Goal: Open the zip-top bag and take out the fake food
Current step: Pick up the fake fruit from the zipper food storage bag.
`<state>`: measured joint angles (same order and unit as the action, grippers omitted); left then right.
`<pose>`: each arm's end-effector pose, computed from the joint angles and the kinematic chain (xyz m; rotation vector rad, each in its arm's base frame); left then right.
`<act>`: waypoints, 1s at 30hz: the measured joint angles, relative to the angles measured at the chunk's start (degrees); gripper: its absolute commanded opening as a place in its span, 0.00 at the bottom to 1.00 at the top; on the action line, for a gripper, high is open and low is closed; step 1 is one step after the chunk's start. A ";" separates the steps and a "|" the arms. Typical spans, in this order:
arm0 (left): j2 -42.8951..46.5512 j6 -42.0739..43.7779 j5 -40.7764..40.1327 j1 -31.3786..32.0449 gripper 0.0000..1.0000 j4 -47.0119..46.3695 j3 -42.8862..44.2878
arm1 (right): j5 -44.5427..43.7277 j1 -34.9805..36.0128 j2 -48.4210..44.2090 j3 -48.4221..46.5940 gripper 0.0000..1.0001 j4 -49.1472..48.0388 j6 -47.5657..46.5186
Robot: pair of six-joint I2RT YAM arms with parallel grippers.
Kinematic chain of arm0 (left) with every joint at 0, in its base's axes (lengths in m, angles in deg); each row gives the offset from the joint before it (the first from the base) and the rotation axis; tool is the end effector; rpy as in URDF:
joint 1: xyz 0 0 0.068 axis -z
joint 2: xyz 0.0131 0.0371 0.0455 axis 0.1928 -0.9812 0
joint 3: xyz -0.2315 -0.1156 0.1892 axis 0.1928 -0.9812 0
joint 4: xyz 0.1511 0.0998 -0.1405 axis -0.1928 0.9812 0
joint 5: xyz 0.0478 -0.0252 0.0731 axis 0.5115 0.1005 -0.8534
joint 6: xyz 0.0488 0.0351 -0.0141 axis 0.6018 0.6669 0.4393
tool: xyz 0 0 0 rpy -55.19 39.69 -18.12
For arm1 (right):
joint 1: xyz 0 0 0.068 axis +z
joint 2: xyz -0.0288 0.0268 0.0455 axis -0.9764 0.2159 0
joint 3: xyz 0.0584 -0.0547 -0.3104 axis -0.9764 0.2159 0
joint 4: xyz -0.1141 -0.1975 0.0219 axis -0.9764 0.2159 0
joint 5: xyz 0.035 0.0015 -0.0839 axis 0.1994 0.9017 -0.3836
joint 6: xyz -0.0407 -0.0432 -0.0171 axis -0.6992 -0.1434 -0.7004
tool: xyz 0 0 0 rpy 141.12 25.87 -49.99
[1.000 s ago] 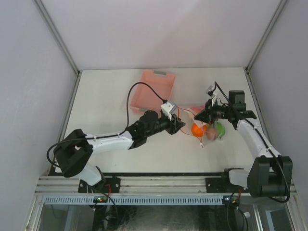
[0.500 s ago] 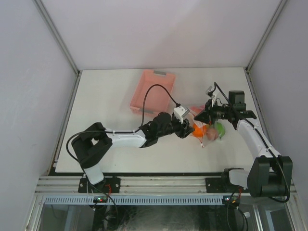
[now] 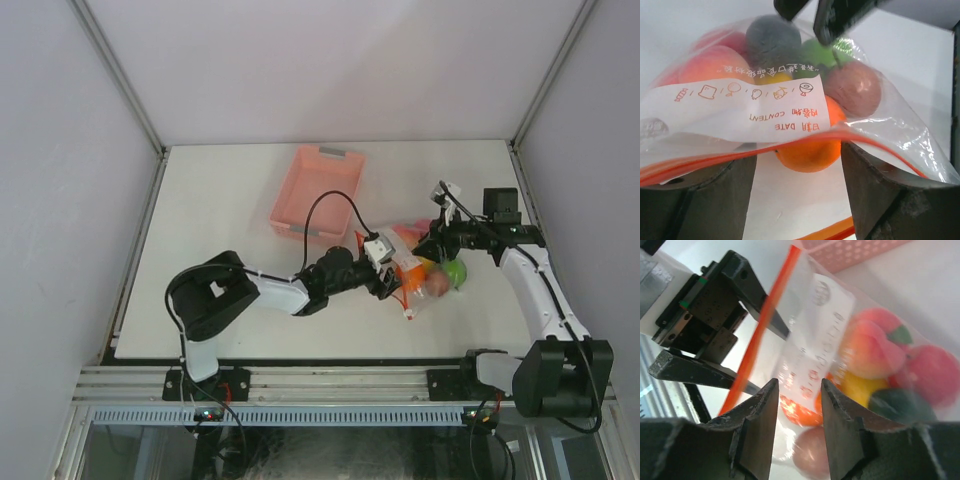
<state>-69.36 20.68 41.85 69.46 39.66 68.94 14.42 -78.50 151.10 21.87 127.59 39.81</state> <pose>0.2004 -0.3395 0.2538 0.9163 1.5709 -0.9525 0.1852 0.0351 0.3293 -0.9031 1.9746 0.8814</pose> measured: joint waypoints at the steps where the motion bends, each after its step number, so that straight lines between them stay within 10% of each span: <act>1: -0.50 0.96 0.09 0.04 0.73 -1.14 -0.70 | -1.25 -0.31 -0.50 0.00 0.37 0.70 -0.72; 10: -3.52 7.50 0.55 0.50 0.83 -6.73 -2.47 | -15.26 2.82 6.88 -0.39 0.08 4.04 -2.91; 30: -10.97 9.53 -1.27 1.46 0.96 -10.56 -2.51 | -25.18 9.60 18.69 -2.82 0.02 8.09 -2.86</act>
<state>-80.34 30.21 40.58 70.93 29.11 66.43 -10.76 -68.91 169.79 19.05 135.68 36.95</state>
